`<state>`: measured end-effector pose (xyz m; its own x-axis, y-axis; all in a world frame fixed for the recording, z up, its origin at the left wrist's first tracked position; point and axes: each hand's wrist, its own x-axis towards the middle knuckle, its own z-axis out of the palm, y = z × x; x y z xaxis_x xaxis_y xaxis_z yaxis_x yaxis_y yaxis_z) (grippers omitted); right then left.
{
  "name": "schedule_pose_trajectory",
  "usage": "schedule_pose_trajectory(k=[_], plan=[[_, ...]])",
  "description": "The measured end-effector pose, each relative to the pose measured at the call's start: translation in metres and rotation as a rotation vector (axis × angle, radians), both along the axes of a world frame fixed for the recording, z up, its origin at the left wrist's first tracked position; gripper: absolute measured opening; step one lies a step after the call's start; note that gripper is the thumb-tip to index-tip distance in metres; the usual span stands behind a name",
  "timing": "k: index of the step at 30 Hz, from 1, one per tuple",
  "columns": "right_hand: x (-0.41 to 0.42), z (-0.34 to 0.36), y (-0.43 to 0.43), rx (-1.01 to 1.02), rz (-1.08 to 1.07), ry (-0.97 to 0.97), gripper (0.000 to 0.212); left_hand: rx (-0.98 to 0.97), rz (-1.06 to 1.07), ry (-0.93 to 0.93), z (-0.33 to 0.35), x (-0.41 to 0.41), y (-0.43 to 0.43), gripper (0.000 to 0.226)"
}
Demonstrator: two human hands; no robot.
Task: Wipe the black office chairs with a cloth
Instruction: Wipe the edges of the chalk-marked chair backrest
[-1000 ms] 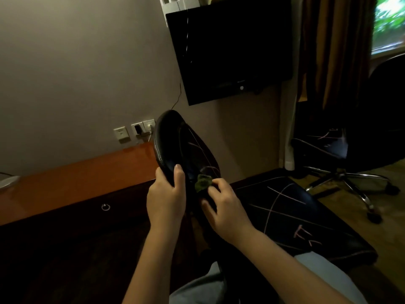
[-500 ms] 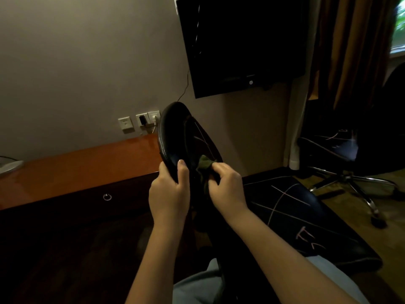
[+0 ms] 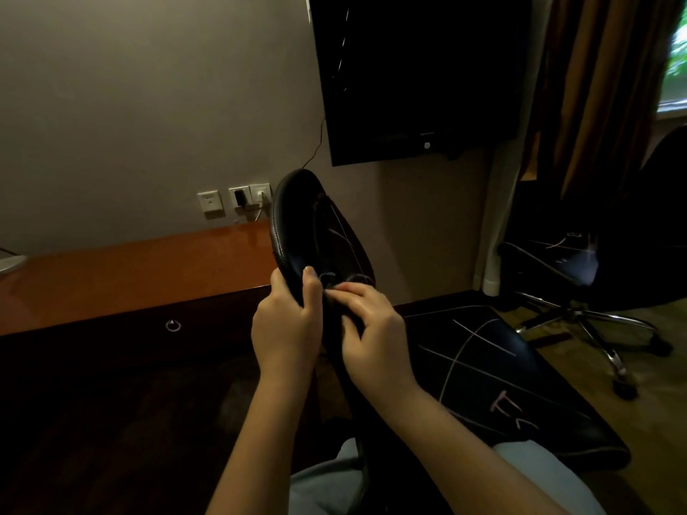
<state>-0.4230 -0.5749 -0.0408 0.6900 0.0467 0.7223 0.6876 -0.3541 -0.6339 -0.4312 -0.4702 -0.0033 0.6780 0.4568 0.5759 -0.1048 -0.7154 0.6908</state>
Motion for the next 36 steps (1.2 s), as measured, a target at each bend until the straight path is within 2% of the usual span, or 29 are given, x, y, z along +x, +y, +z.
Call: schedule_pose_trajectory(k=[6,12,17,22,27,31,33,36], plan=[[0.017,0.003,0.005,0.012,0.005,-0.028,0.037,-0.008,-0.003,0.006,-0.002,0.004,0.002,0.037],[0.029,-0.033,-0.009,0.014,-0.069,0.171,0.037,-0.016,-0.039,-0.012,-0.006,0.009,0.011,0.072],[0.029,-0.071,-0.030,-0.051,-0.101,0.312,0.034,-0.054,-0.087,0.015,-0.005,0.013,0.017,0.061],[0.017,-0.098,-0.058,-0.073,-0.038,0.459,0.034,-0.173,-0.242,0.048,-0.013,0.006,0.016,0.068],[0.007,-0.119,-0.082,-0.014,-0.050,0.500,0.037,-0.205,-0.251,0.156,-0.068,-0.007,0.002,0.073],[0.002,-0.135,-0.099,-0.002,-0.077,0.522,0.036,-0.101,-0.250,0.304,-0.123,-0.016,-0.012,0.061],[0.000,-0.143,-0.105,-0.016,-0.080,0.547,0.036,-0.092,-0.244,0.361,-0.139,-0.017,-0.015,0.063],[-0.003,-0.153,-0.115,-0.037,-0.080,0.584,0.037,-0.104,-0.228,0.394,-0.147,-0.015,-0.018,0.054]])
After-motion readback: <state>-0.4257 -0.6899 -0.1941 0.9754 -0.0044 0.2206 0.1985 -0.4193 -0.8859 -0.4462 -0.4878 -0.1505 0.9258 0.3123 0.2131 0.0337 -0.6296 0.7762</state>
